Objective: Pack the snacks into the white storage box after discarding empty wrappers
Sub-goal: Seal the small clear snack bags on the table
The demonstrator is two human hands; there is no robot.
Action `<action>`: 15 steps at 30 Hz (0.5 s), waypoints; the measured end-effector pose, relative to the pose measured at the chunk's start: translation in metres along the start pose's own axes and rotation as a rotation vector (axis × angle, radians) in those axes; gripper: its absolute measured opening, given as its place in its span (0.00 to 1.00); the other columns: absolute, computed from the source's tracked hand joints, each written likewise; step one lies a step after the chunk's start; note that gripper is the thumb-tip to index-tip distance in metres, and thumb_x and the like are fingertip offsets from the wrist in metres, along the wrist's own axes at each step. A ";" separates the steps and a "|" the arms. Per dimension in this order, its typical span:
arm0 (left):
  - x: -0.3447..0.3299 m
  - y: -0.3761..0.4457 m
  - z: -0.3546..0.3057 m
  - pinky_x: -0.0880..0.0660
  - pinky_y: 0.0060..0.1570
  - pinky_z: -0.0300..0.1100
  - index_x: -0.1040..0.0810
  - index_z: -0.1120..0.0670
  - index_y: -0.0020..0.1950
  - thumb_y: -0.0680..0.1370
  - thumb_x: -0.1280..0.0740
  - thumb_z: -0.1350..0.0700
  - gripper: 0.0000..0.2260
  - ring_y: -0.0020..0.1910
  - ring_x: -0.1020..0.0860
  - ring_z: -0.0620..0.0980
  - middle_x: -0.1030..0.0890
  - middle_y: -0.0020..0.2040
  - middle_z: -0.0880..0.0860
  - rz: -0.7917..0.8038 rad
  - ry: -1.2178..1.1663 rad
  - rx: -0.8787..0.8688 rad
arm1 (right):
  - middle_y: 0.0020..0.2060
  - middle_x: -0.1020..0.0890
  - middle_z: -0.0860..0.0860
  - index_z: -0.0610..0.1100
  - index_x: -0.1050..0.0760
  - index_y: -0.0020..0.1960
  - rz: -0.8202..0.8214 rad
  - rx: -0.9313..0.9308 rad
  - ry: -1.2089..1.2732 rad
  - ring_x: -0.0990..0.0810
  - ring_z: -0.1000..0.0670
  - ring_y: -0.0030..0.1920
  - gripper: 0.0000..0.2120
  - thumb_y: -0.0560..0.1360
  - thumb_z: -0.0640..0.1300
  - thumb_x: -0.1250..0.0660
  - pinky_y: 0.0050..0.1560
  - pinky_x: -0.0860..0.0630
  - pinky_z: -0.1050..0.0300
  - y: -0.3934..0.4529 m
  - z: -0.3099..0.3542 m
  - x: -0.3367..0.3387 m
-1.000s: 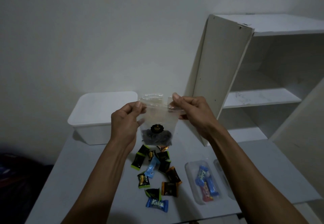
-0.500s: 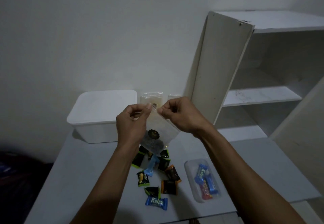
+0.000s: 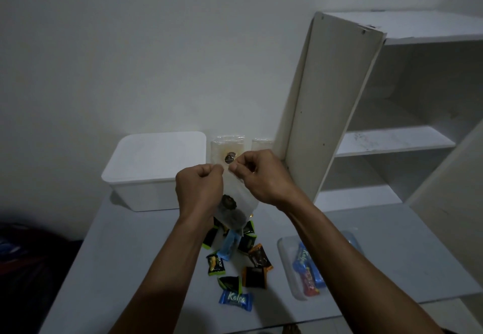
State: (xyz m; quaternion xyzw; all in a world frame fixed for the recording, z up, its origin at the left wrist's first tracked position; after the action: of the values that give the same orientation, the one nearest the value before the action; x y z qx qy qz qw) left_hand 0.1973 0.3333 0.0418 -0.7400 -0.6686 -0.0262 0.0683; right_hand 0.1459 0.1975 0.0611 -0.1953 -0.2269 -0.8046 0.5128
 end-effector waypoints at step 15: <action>0.008 0.007 0.008 0.29 0.34 0.37 0.19 0.60 0.38 0.74 0.30 0.60 0.06 0.31 0.27 0.45 0.22 0.35 0.54 -0.002 0.016 0.057 | 0.34 0.20 0.54 0.48 0.22 0.40 -0.050 0.008 0.063 0.25 0.60 0.34 0.09 0.79 0.46 0.33 0.35 0.30 0.70 -0.009 -0.016 -0.024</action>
State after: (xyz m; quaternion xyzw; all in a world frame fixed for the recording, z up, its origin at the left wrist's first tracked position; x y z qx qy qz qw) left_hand 0.2041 0.3415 0.0340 -0.7368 -0.6694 -0.0132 0.0946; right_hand 0.1462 0.2095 0.0330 -0.1623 -0.2187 -0.8221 0.5000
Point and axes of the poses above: each hand's wrist, its own y-axis towards the middle knuckle, its own x-axis out of the back of the hand, z = x × y, the point moved 6 cm from there along y, towards the middle knuckle
